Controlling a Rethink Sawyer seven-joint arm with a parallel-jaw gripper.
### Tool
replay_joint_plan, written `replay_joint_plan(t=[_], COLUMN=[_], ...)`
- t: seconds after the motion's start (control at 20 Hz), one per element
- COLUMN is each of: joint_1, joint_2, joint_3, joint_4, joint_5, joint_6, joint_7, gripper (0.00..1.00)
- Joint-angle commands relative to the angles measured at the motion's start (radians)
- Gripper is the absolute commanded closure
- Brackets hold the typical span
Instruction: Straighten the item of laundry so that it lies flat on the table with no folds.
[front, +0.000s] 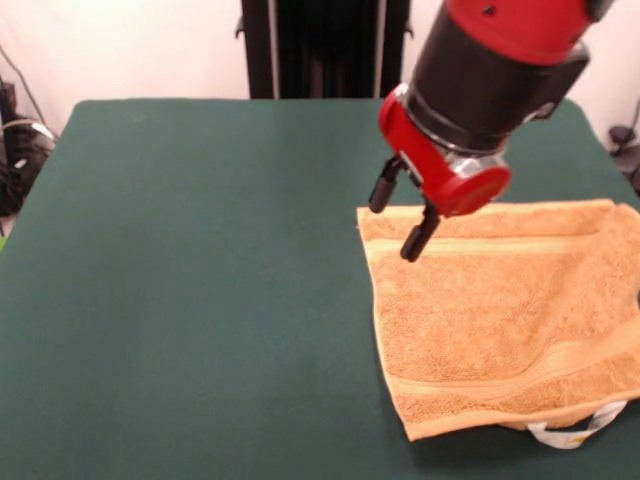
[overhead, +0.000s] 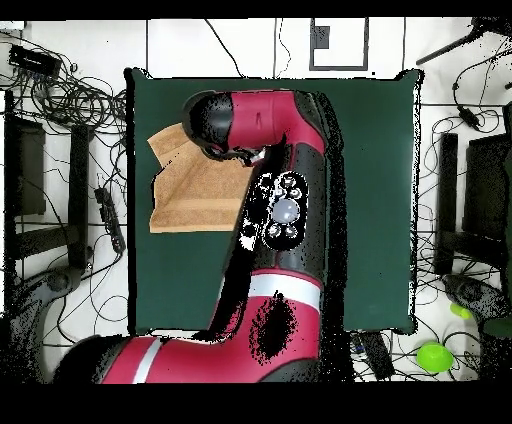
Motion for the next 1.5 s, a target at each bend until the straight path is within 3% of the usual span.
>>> replay_joint_plan(t=[0.05,0.3,0.65,0.9,1.15,1.5], joint_1=[-0.019,-0.029,-0.049,-0.031,-0.002,0.056], joint_2=[0.021,0.029,0.032,0.065,0.122,0.205], joint_3=[0.197,0.227,0.311,0.327,0.311,0.220], joint_4=[0.218,0.238,0.306,0.297,0.238,0.111], joint_5=[0.075,0.089,0.174,0.179,0.148,0.036], joint_6=[0.062,0.024,-0.016,-0.063,-0.044,0.068], joint_7=[-0.149,-0.117,-0.072,-0.055,-0.024,-0.044], gripper=[0.00,0.00,0.00,0.00,0.00,0.00])
